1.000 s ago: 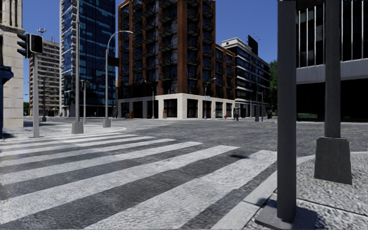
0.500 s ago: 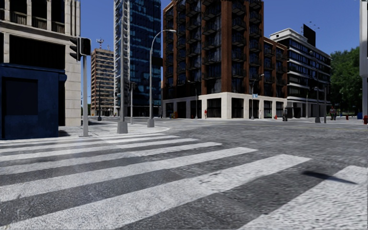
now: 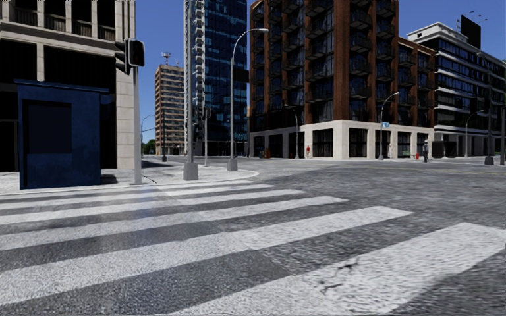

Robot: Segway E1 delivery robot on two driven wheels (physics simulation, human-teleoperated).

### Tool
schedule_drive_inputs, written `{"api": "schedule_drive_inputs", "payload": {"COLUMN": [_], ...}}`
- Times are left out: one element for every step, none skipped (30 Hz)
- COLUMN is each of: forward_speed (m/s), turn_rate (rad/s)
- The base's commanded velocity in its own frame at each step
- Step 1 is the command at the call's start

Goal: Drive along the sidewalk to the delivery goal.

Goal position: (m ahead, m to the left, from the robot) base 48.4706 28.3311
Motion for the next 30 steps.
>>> {"api": "schedule_drive_inputs", "payload": {"forward_speed": [1.30,1.30,1.30,1.30,1.30,1.29,1.28,1.28,1.28,1.28,1.28,1.28,1.28,1.28,1.28,1.28,1.28,1.43,2.00,2.00,2.00,2.00,2.00,2.00,2.00,2.00,2.00,2.00,2.00,2.00], "turn_rate": [0.07,0.03,0.00,0.00,0.00,0.00,0.00,0.00,0.00,0.00,0.00,0.00,0.00,0.00,0.00,0.00,0.00,0.00,0.00,0.00,0.00,0.00,0.00,0.00,0.00,0.00,0.00,0.00,0.00,0.00]}}
